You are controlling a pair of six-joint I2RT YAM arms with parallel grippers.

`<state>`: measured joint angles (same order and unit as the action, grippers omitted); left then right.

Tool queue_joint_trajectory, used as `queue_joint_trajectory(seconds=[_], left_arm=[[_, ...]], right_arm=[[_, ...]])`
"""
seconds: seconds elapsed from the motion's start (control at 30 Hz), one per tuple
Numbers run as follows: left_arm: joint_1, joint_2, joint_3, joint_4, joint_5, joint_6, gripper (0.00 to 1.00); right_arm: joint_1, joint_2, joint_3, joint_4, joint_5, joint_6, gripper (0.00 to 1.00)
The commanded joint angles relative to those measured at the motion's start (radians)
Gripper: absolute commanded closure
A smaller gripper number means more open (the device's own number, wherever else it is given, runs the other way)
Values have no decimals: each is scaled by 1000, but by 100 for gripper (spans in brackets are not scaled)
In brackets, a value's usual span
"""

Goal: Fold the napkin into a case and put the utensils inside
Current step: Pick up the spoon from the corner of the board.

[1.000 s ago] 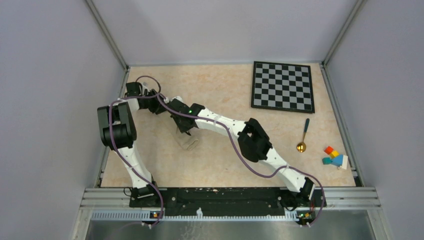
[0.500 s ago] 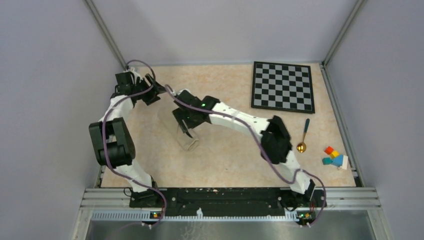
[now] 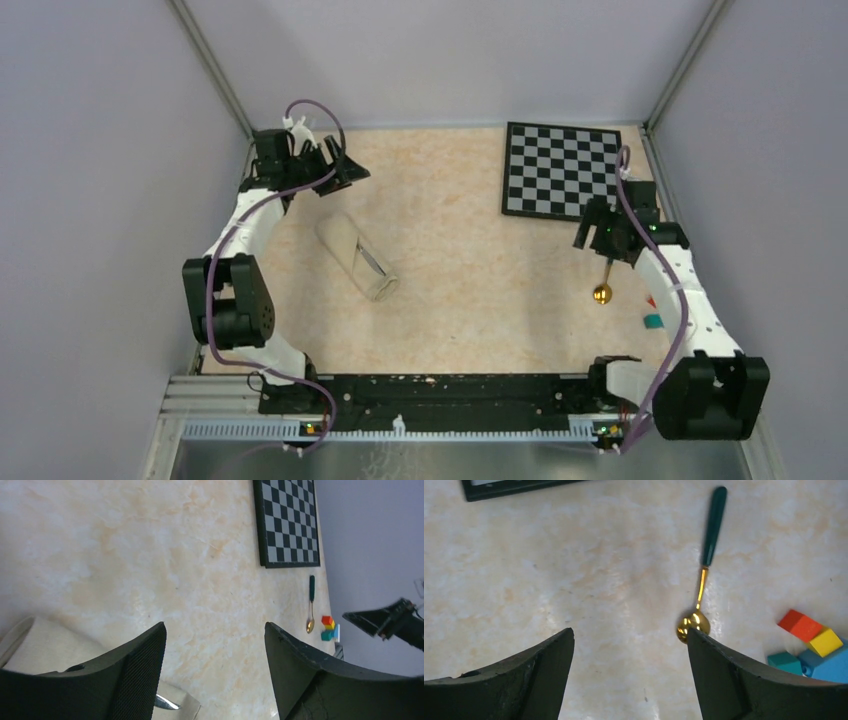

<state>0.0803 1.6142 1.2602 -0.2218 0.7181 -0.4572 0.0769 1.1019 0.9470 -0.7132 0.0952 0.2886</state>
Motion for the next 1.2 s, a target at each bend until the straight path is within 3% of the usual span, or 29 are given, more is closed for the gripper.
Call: queue_joint_trajectory(seconds=[0.0, 0.1, 0.23, 0.43, 0.57, 0.63, 0.9, 1.0, 1.17], left_arm=[[-17, -40, -2, 27, 65, 38, 23], [-11, -53, -15, 26, 63, 47, 23], [-2, -58, -50, 62, 111, 21, 23], [0, -58, -68, 87, 126, 5, 23], [1, -62, -73, 94, 133, 0, 23], [0, -64, -74, 95, 128, 2, 24], [-12, -63, -85, 88, 106, 40, 25], [-36, -44, -97, 136, 190, 19, 24], [-196, -26, -135, 319, 379, -58, 22]], right_arm=[[-194, 103, 8, 51, -87, 2, 19], [-325, 250, 1, 96, -211, 54, 25], [-345, 391, 16, 161, -108, 36, 30], [-345, 519, 40, 185, -52, -2, 52], [-312, 502, 2, 175, 9, 2, 60], [-295, 496, -16, 176, 34, 2, 72], [-125, 526, -47, 202, 40, 3, 100], [-33, 442, -61, 208, -74, 14, 100], [98, 228, -118, 252, -416, 40, 100]])
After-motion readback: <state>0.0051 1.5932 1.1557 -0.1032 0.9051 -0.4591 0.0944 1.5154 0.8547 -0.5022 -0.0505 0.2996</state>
